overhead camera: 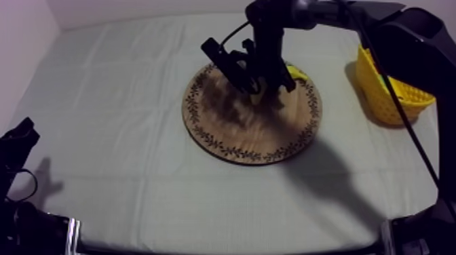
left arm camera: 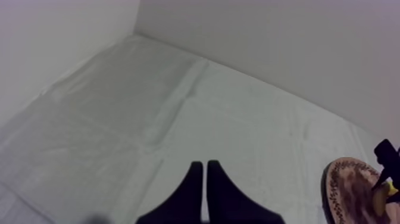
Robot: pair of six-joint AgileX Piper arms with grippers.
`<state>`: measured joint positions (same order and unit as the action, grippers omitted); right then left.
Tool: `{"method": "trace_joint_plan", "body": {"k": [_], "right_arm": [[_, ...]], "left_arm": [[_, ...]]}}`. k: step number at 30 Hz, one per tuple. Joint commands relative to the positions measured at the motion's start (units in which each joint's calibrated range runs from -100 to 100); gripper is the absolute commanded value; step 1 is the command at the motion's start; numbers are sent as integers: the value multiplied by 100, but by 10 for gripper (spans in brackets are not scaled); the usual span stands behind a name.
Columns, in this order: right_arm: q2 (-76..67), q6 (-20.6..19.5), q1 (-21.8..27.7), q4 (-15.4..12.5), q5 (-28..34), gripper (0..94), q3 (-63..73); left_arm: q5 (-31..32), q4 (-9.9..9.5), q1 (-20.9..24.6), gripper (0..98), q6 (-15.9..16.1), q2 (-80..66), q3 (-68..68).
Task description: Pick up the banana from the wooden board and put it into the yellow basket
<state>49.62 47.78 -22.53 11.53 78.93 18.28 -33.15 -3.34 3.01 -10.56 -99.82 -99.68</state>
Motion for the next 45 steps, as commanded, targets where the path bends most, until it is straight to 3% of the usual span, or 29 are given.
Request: {"method": "trace_joint_plan", "body": {"k": [1,5,9,19,34,38,45], "right_arm": [[18,-47,11,31,-11,250,28],[29,-113,22,85,-20,163,25],[-17,-148,24,106,-27,136,-47],[-799,-3,44,77,12,135,-409],[-2649,606,180,13,712,143,-416],[-2932,502,214,-55,776,151,-463],[-3263,-121,253,-95,746,153,-714]], "left_arm": [[1,-1,-1,1,-1,0,1],[1,-1,-1,1,-1,0,1],[1,-1,-1,1,-1,0,1],[1,-1,-1,1,-1,0,1],[1,-1,-1,1,-1,0,1],[1,-1,-1,1,-1,0,1],[1,-1,-1,1,-1,0,1]]}}
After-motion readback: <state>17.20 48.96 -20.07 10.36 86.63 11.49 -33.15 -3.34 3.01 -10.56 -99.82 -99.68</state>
